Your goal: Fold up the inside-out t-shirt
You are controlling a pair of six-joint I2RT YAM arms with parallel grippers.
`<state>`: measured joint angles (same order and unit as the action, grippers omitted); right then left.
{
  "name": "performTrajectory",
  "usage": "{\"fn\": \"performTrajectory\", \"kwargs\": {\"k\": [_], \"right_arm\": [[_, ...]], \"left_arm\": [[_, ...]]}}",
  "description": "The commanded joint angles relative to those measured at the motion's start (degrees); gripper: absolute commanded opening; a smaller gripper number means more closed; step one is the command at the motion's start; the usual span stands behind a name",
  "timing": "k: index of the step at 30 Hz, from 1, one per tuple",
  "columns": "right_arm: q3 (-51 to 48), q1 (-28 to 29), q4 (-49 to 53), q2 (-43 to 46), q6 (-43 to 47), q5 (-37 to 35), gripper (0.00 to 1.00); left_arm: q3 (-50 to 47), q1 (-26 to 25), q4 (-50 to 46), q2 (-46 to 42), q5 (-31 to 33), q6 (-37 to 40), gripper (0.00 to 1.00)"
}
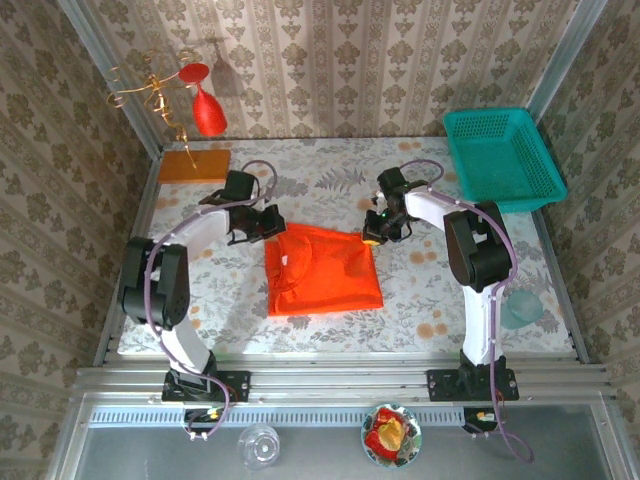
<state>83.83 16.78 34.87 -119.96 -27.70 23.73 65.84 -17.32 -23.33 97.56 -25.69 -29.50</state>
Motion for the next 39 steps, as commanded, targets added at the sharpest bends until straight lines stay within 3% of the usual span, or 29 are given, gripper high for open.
{"fn": "performTrajectory", "kwargs": {"k": [1, 7, 11, 15, 19, 23, 31, 36, 39], "right_arm": [[-0.8, -0.3, 0.9, -0.1, -0.2, -1.2, 0.01], [-2.0, -0.3, 0.5, 1.7, -0.3, -0.2, 0.07], [-2.5, -0.1, 2.6, 4.8, -0.3, -1.0, 0.29], [-3.1, 2.0, 5.9, 10.3, -0.5, -3.8, 0.36], [-3.6, 7.3, 7.8, 15.4, -1.2, -5.4, 0.37], [-3.4, 16.7, 6.6, 17.3, 0.6, -5.4, 0.36], [-6.1, 35.9, -5.0, 15.6, 25.0, -11.5, 0.36], [-0.7, 41.4, -4.6, 8.4, 35.0, -13.9, 0.34], [0.8, 41.3, -7.6, 4.8, 32.6, -13.9, 0.23]], "left_arm": [[-2.1, 0.2, -7.8, -2.1, 7.3, 3.2, 0.05], [-2.5, 0.1, -8.9, 2.4, 12.8, 6.6, 0.05], [-2.3, 0.3, -7.1, 6.2, 15.0, 7.6, 0.05], [-1.5, 0.6, -6.6, 9.0, 15.4, 8.2, 0.05], [-2.3, 0.8, -4.6, 9.5, 13.4, 8.0, 0.05], [-3.0, 1.0, -3.5, 9.1, 11.7, 7.7, 0.05], [-3.3, 1.9, -3.5, 7.4, 8.8, 7.9, 0.05], [-3.3, 2.1, -4.1, 5.0, 7.1, 7.6, 0.06], [-2.8, 2.3, -5.8, 2.7, 8.0, 7.9, 0.07]]}}
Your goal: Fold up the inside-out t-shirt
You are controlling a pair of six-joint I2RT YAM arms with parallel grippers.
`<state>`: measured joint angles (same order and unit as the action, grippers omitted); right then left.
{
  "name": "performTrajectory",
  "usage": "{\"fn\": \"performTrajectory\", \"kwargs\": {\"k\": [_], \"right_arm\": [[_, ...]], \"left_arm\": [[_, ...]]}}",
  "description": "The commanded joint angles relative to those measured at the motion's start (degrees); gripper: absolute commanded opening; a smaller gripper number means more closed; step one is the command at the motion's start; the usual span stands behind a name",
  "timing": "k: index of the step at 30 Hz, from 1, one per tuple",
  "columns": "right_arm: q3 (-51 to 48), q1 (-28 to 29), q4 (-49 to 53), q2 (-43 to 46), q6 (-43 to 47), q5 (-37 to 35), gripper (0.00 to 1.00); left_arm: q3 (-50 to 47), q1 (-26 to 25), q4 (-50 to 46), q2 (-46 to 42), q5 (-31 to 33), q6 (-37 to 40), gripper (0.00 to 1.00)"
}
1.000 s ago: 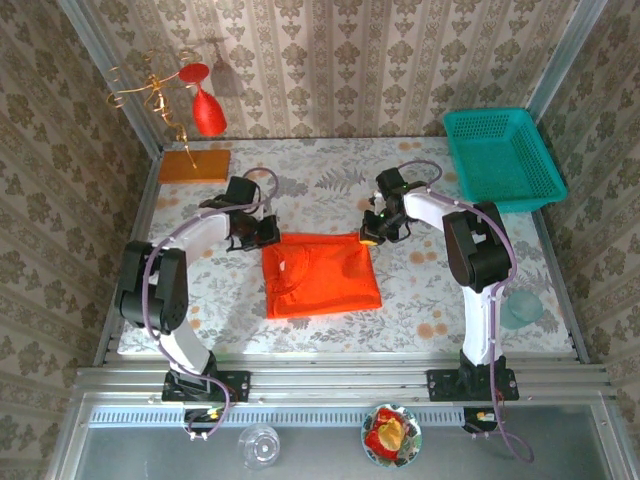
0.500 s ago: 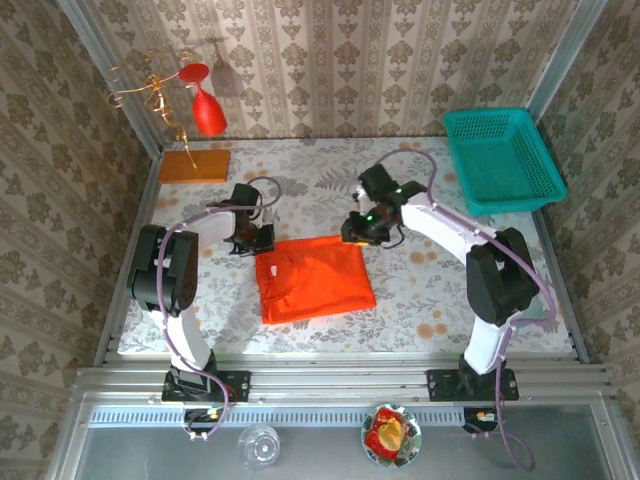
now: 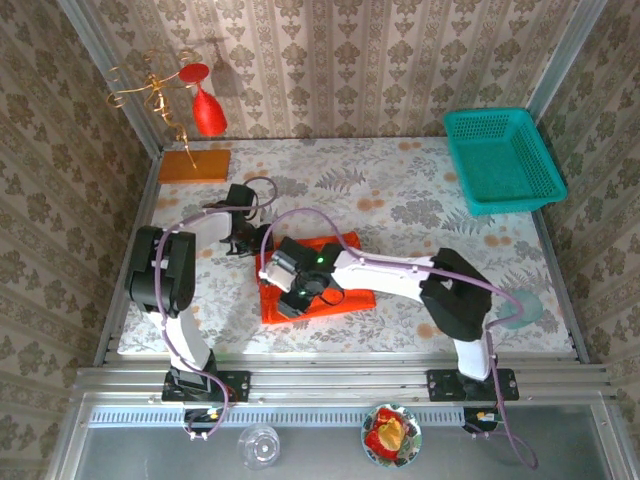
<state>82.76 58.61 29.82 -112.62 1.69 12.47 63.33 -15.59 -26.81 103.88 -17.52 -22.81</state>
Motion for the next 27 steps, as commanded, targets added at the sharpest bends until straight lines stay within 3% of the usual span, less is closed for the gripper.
{"fn": "performTrajectory", "kwargs": {"k": [1, 7, 15, 24, 27], "right_arm": [[1.8, -1.1, -3.4, -3.5, 1.4, -2.7, 0.19], [-3.0, -3.2, -8.2, -5.8, -7.5, 1.9, 0.09], [-6.4, -3.4, -11.5, -5.9, -10.9, 10.2, 0.07], [-6.5, -9.8, -14.2, 3.5, -17.3, 11.9, 0.22], [-6.3, -13.4, -13.4, 5.0, -19.2, 12.1, 0.25]], "left_arm": [[0.1, 0.6, -3.2, -4.2, 0.7, 1.3, 0.07], [2.5, 0.9, -6.8, -1.4, 4.9, 3.4, 0.09], [5.2, 1.3, -6.7, 4.1, 6.8, 3.6, 0.18], [6.3, 1.0, -11.4, -8.7, 6.9, 2.4, 0.39], [5.9, -0.4, -13.4, -13.0, 6.7, 1.4, 0.40]]}}
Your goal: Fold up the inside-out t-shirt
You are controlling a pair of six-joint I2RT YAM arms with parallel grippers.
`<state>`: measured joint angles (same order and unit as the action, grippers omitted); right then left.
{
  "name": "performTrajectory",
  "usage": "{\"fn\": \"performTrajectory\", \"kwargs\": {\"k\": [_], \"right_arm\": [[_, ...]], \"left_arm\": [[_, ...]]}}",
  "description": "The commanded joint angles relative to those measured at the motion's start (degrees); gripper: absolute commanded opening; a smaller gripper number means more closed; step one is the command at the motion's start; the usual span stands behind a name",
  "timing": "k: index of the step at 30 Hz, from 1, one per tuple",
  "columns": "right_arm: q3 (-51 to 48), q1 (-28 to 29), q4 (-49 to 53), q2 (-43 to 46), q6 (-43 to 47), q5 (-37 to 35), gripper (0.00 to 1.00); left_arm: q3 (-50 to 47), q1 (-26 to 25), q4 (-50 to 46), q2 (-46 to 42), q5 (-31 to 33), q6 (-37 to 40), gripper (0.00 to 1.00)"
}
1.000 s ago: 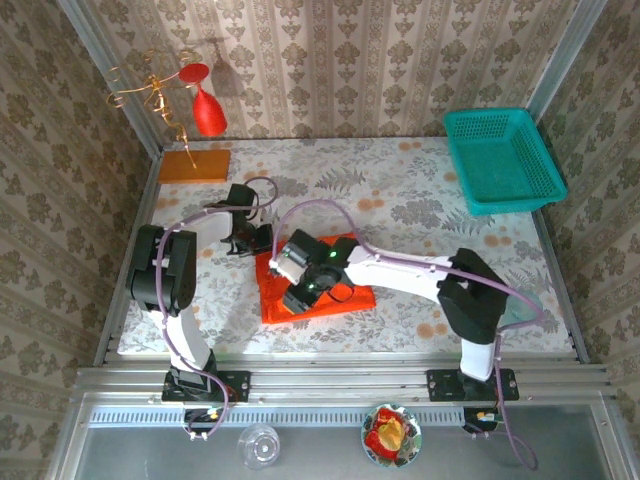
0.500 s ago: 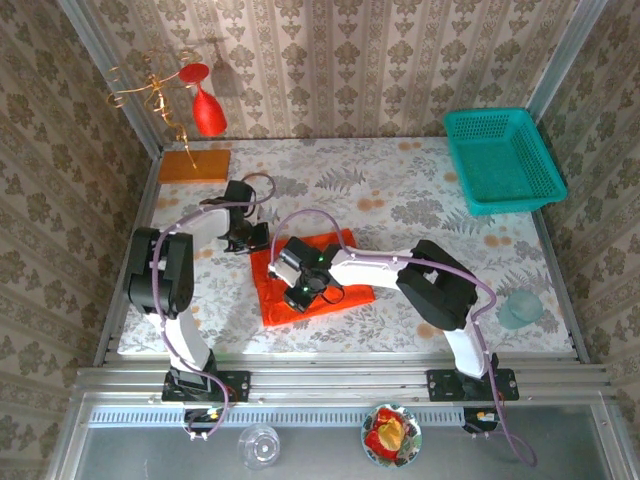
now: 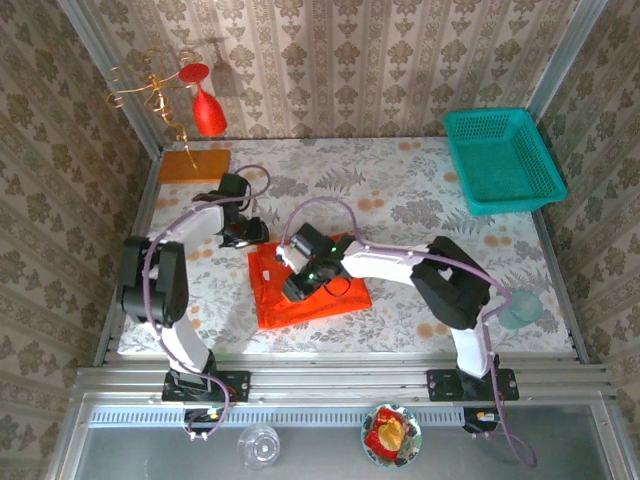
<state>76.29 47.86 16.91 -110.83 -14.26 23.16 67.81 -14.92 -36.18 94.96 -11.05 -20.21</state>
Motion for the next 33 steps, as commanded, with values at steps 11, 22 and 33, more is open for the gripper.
{"fn": "performTrajectory", "kwargs": {"k": [11, 22, 33], "right_arm": [[8.3, -14.5, 7.8, -5.8, -5.7, 5.8, 0.25], [15.1, -20.9, 17.3, -16.1, -8.3, 7.4, 0.21], [-5.6, -22.1, 16.5, -4.1, -11.6, 5.9, 0.21]], "left_arm": [[-10.6, -16.5, -2.1, -12.2, -0.7, -11.7, 0.22], [-26.9, -16.3, 7.2, -12.5, 0.2, -17.3, 0.11], [-10.9, -8.4, 6.5, 2.6, -1.1, -5.5, 0.10]]}}
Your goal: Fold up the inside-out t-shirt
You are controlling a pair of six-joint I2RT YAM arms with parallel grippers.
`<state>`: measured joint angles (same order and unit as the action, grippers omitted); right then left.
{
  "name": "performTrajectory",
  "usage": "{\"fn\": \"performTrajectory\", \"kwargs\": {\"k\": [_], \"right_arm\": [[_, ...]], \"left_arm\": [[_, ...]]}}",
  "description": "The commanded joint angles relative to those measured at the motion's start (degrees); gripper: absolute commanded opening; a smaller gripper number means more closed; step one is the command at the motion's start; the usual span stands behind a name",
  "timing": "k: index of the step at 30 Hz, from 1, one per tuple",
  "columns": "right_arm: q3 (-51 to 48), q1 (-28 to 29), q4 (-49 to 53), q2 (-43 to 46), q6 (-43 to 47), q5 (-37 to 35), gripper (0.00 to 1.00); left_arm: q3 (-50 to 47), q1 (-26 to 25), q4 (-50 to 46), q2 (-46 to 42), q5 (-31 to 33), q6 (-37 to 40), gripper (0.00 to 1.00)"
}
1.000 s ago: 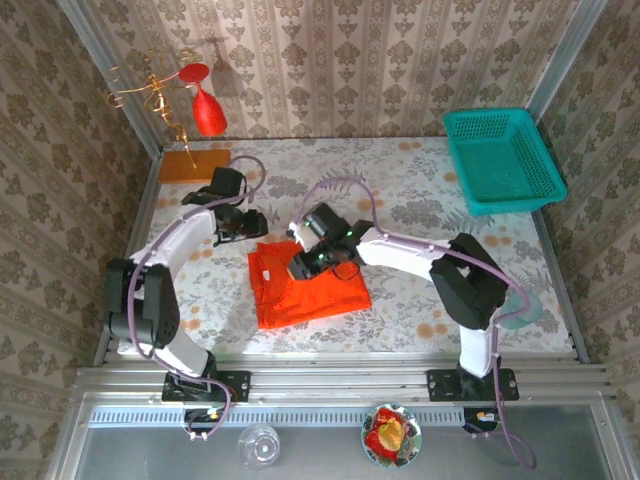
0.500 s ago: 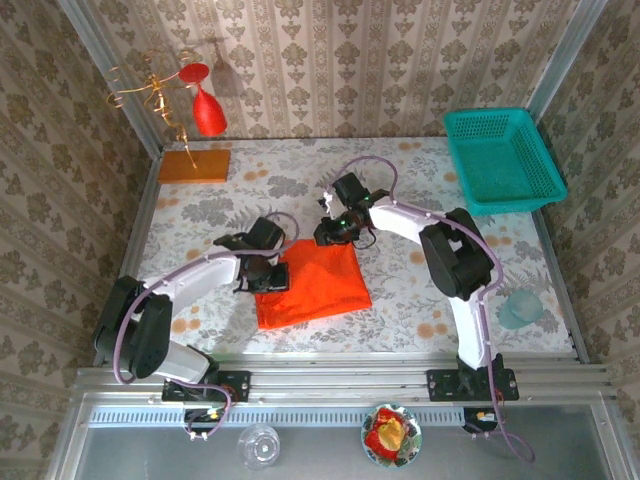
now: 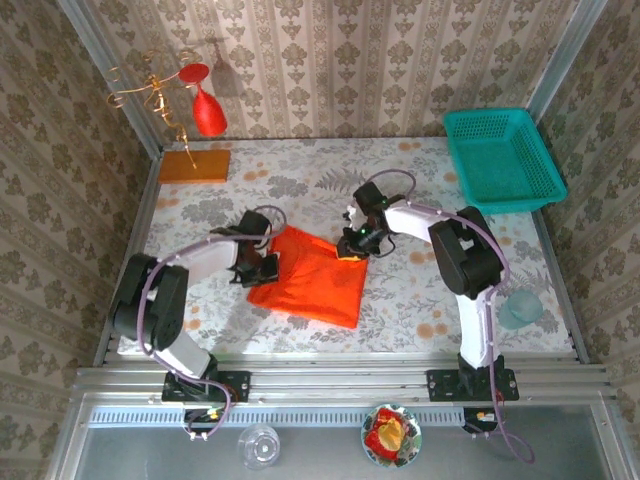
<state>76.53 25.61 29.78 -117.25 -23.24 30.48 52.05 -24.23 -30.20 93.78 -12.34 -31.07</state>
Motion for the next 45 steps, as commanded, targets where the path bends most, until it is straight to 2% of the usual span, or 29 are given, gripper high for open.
{"fn": "performTrajectory", "kwargs": {"k": [1, 5, 11, 13, 17, 21, 24, 28, 32, 36, 40, 45], "right_arm": [[-8.8, 0.3, 2.8, 4.1, -3.9, -1.0, 0.21], [-20.3, 2.9, -2.9, 10.8, -11.2, -1.8, 0.22], [-30.6, 14.5, -11.0, 17.9, -26.9, -6.4, 0.30], [-31.2, 16.8, -10.4, 20.6, -30.5, -9.7, 0.34], [-28.4, 15.9, -4.1, 28.2, -31.2, -16.5, 0.44], [-22.6, 13.5, -1.0, 31.5, -26.6, -16.7, 0.45], [-17.0, 12.1, -1.4, 27.6, -21.3, -12.0, 0.45], [-5.9, 12.1, -0.5, 16.6, -14.4, -3.0, 0.42], [1.8, 12.3, -3.4, 6.9, -12.7, 6.5, 0.38], [7.0, 12.3, -4.3, -0.7, -11.9, 12.8, 0.37], [11.6, 11.3, -2.5, -6.9, -11.1, 11.9, 0.36], [12.1, 5.8, -4.4, -10.0, -14.3, 5.0, 0.33]], "left_arm": [[7.5, 1.2, 0.2, 5.9, 0.2, 6.6, 0.10], [16.4, 1.0, -0.1, 13.0, -1.9, 9.6, 0.10], [26.4, -1.1, 0.4, 21.0, -5.5, 11.1, 0.11], [28.7, -1.6, 0.4, 22.1, -6.0, 11.3, 0.11], [29.8, -4.0, 2.1, 20.3, -6.6, 11.0, 0.11], [29.9, -4.1, 0.8, 15.0, -5.4, 10.8, 0.14], [27.8, -4.1, -0.7, 9.5, -4.1, 9.9, 0.14], [22.6, -4.2, -2.3, 2.3, -3.0, 7.4, 0.14], [16.2, -4.0, -2.6, -4.7, -1.3, 5.2, 0.13], [11.7, -3.9, -3.7, -10.7, 0.0, 3.8, 0.13], [9.2, -4.0, -4.5, -14.8, -0.2, 2.5, 0.13], [6.9, -5.0, -4.8, -17.1, -1.1, 1.5, 0.13]]}}
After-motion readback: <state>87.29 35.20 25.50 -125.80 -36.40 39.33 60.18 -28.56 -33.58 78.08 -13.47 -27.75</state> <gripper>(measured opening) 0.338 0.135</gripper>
